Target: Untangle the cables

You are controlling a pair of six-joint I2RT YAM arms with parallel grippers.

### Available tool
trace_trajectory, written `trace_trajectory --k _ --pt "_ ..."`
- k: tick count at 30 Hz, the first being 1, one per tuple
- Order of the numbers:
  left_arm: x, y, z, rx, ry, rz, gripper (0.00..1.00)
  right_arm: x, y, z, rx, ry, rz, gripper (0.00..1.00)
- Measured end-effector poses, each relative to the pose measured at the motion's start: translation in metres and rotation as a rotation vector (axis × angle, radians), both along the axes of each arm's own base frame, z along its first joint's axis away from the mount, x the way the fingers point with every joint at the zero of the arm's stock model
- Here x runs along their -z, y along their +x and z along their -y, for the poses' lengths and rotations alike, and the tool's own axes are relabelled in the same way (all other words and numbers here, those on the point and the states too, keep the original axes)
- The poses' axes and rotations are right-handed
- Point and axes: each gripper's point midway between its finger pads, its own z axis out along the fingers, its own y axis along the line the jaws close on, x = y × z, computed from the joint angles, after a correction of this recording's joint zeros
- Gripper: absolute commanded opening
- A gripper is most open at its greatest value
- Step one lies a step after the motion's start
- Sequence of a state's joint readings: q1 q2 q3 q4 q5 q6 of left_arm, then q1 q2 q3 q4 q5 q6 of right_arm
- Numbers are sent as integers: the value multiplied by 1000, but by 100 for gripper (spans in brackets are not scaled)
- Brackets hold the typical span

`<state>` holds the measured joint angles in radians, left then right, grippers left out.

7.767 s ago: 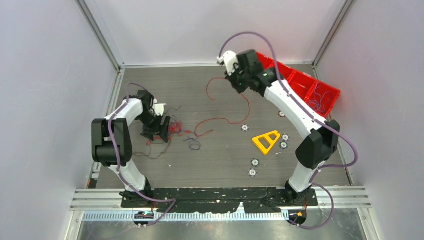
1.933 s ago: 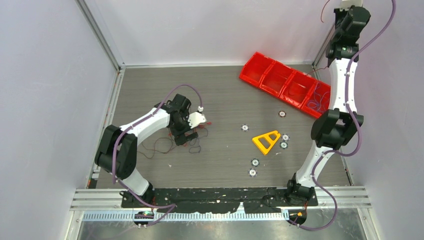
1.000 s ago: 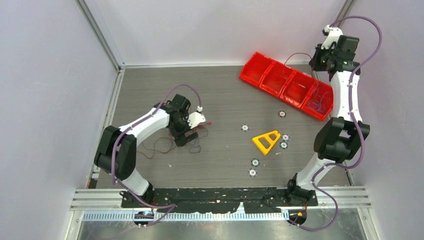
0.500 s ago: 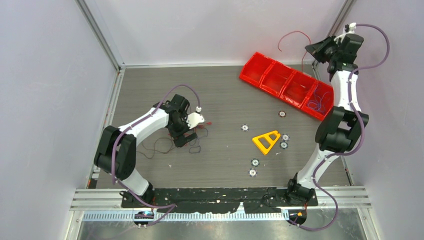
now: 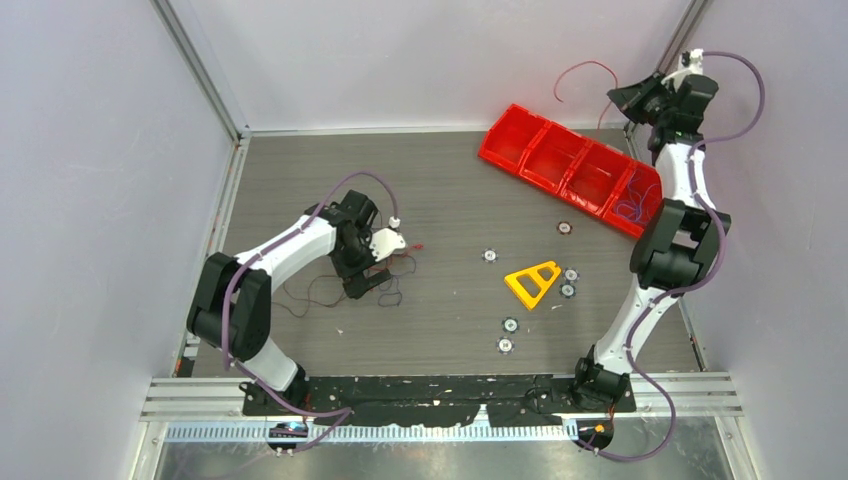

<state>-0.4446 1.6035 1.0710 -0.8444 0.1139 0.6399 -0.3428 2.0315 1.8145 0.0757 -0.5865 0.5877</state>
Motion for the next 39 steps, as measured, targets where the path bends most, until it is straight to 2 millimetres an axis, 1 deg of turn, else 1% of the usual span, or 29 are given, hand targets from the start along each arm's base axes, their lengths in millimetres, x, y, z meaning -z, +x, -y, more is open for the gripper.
trace_trajectory --k 4,6,8,13,16,18,20,23,26,28,31,35,37,39 --pt "-1 -2 -3 -2 8 -4 100 20 -7 45 68 -115 4 6" --pt "-2 -3 -4 -2 13 -7 100 33 -12 62 86 -181 -1 5" --pt "-2 -4 -4 -3 15 -9 100 48 -17 73 87 -240 -16 6" --pt "-3 -3 -5 -4 19 -9 100 83 -31 83 53 -374 -58 5" --pt "-3 -3 -5 -5 22 -8 100 98 -44 86 24 -473 -83 5" --pt "-3 -3 -5 -6 22 -8 100 101 -53 88 9 -549 -85 5" --pt "-3 -4 -5 -6 22 -9 100 98 -65 89 -8 -639 -79 6" --pt "-3 -4 -5 -8 22 -10 100 85 -76 92 -28 -771 -48 5" --pt "-3 -4 -6 -8 23 -10 100 70 -81 94 -46 -892 -11 5" --pt "-4 -4 -6 -9 23 -9 100 64 -85 96 -52 -952 1 5" --pt "-4 -3 -5 -10 23 -7 100 68 -92 95 -81 -999 -16 5" --pt "-5 -2 -5 -10 22 -4 99 85 -100 92 -134 -994 -101 5" --pt "-7 0 -4 -10 20 1 100 88 -96 94 -149 -995 -149 5" --pt "-8 2 -3 -11 18 5 100 86 -85 96 -160 -1012 -195 5"
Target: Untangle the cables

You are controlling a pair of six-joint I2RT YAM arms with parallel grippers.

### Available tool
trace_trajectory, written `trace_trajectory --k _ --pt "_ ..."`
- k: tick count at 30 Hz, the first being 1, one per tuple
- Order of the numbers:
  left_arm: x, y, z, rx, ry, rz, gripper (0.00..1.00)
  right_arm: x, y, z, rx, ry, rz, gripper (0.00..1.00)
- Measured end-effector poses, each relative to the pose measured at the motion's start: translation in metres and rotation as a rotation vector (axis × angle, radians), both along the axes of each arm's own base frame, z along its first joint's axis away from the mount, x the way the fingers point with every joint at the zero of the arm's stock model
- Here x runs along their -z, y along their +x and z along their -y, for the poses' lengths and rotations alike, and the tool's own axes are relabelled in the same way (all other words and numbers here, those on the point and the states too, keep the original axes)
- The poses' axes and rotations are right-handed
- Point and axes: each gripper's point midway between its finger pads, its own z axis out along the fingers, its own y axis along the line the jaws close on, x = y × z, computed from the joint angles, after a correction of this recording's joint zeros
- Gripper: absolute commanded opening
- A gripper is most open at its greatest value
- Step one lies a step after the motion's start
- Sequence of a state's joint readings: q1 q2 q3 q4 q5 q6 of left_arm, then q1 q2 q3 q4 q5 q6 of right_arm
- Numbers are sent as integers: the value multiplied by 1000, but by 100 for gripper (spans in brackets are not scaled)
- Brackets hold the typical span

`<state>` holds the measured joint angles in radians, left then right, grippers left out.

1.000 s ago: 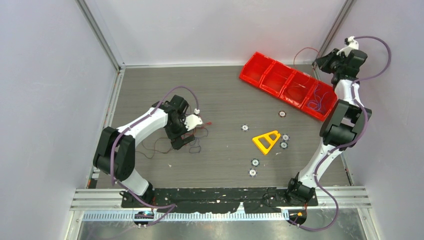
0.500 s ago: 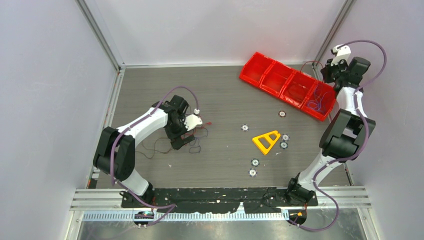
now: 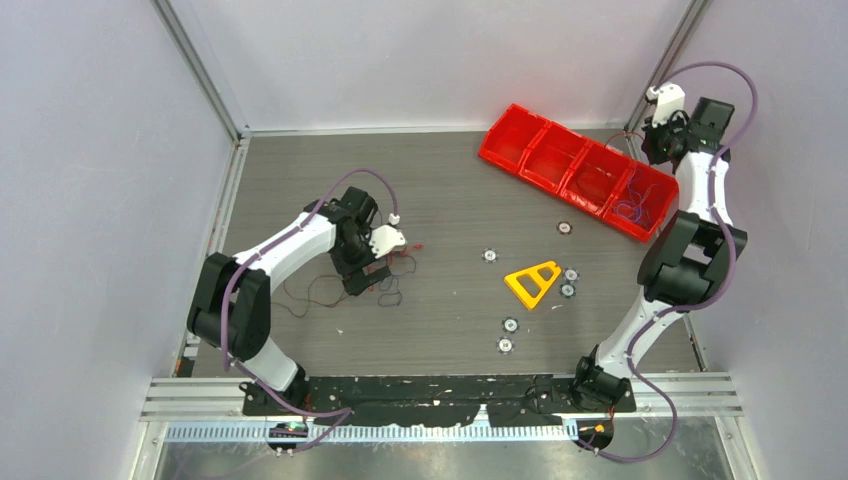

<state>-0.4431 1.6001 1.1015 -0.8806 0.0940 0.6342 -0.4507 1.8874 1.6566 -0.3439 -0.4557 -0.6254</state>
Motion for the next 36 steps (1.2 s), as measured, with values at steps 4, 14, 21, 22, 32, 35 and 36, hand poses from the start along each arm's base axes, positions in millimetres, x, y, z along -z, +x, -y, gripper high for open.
trace_trajectory --k 4,14,21,22,32,35,36 --pt "0 1 1 -3 0 -1 100 8 17 -10 -2 -31 -94 6" --pt "0 1 0 -3 3 -6 100 87 39 -63 -64 -90 -392 6" --pt "0 4 2 -2 4 -8 99 110 29 -86 -94 -5 -476 57" --pt "-1 5 2 -2 4 -7 100 107 31 -87 -95 10 -467 68" --pt "-2 7 3 -1 3 -5 100 47 6 -71 -94 145 -393 100" --pt "-1 7 3 -1 6 -11 100 10 -14 -48 -50 154 -348 99" --pt "0 7 3 -1 6 -13 99 -1 -21 -41 -33 155 -338 97"
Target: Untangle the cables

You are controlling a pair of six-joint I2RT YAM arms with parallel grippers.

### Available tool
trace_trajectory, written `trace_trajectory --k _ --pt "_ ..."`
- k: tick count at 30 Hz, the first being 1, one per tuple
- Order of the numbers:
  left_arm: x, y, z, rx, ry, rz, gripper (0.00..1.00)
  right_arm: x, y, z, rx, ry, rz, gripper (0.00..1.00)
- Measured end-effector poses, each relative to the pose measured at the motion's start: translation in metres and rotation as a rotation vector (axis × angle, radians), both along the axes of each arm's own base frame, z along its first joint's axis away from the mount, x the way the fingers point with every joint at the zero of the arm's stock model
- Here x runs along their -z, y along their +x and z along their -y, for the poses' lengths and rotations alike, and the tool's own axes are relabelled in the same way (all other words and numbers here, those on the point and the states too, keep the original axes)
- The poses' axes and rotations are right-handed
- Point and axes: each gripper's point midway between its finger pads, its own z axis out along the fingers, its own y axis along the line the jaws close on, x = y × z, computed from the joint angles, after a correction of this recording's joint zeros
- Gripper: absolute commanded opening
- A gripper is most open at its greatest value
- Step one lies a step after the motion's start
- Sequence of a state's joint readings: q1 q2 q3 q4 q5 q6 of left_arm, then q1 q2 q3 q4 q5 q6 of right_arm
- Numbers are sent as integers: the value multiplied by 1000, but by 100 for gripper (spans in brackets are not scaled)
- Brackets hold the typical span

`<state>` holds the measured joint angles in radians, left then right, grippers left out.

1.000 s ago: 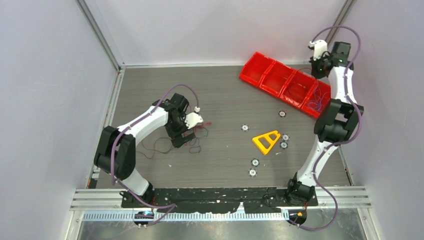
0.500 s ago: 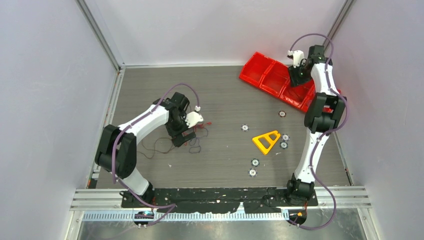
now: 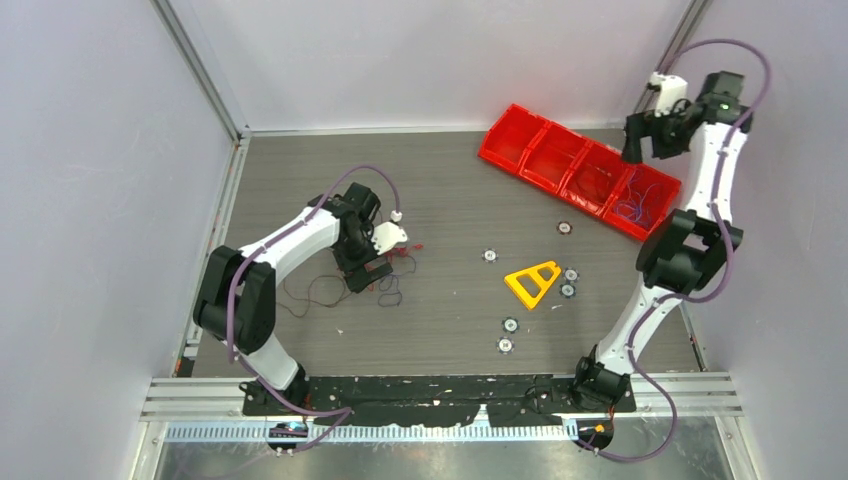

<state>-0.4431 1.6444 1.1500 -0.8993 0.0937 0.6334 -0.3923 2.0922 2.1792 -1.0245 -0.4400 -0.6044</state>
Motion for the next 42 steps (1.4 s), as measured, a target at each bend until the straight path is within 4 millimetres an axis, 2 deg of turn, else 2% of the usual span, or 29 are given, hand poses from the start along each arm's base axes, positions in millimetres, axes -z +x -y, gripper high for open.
trace_trajectory --k 3,5,9,13,18,23,29,32,38,42 --pt "1 1 0 0 2 -4 100 -23 -26 20 56 -3 1 89" --pt "1 0 0 2 2 -5 99 -24 -41 32 96 5 -24 81" --pt "1 0 0 2 3 -7 99 2 -61 35 155 61 -125 66" --pt "1 -1 0 3 5 -12 100 33 -71 27 216 137 -222 60" --pt "2 -1 -1 5 8 -17 100 55 -66 25 273 193 -267 54" --pt "2 -1 -1 6 8 -17 100 80 -64 25 328 229 -302 53" --pt "2 -1 -1 7 9 -18 100 99 -55 31 359 233 -309 44" --pt "3 -1 -1 8 11 -22 99 104 -51 31 361 249 -307 37" --pt "5 1 0 10 15 -30 100 108 -43 23 342 291 -304 9" --pt "5 2 -1 6 16 -31 99 102 -33 21 326 316 -279 6"
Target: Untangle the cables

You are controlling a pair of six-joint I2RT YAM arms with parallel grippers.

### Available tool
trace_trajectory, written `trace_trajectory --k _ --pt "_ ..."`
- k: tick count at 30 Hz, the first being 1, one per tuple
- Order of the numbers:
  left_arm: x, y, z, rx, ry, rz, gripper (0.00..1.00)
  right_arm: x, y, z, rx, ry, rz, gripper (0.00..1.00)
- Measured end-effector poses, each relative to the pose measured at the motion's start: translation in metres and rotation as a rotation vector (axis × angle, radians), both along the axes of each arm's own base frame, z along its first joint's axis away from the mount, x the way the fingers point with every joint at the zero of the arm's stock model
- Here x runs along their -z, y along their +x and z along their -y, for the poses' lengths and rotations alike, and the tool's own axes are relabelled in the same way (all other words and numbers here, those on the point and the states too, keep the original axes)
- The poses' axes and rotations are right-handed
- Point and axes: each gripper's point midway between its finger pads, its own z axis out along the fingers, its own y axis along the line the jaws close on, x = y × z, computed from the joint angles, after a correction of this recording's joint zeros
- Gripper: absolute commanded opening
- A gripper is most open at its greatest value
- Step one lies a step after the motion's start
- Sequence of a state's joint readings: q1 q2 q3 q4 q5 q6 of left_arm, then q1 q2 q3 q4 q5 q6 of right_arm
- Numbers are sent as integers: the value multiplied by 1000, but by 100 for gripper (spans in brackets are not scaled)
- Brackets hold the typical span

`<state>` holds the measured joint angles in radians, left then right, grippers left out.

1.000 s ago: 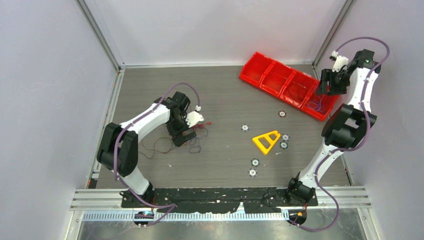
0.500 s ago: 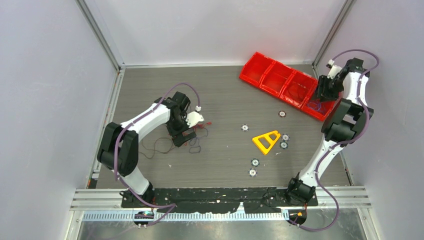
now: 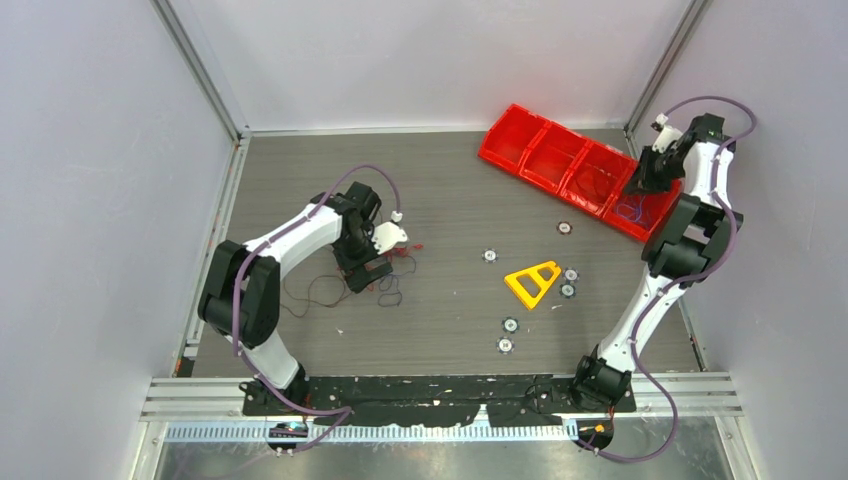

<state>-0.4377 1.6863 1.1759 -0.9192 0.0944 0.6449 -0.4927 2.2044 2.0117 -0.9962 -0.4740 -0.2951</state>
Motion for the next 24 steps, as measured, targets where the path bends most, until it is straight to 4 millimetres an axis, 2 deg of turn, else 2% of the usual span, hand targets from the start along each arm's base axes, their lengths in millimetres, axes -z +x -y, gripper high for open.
trace_trajectory --k 5,9,14,20,24 --pt "0 0 -2 -5 2 -4 100 -18 15 -6 -10 14 61 5" --pt "1 -1 -2 -6 5 -8 100 -32 29 -10 -19 -41 98 5" --pt "2 -2 -3 -7 9 -17 100 -45 59 -32 -103 -169 152 5" --pt "2 -3 -5 -9 14 -20 100 -24 82 -59 -237 -302 166 5" --pt "2 -3 -5 -9 16 -21 100 -6 92 -57 -307 -397 170 5"
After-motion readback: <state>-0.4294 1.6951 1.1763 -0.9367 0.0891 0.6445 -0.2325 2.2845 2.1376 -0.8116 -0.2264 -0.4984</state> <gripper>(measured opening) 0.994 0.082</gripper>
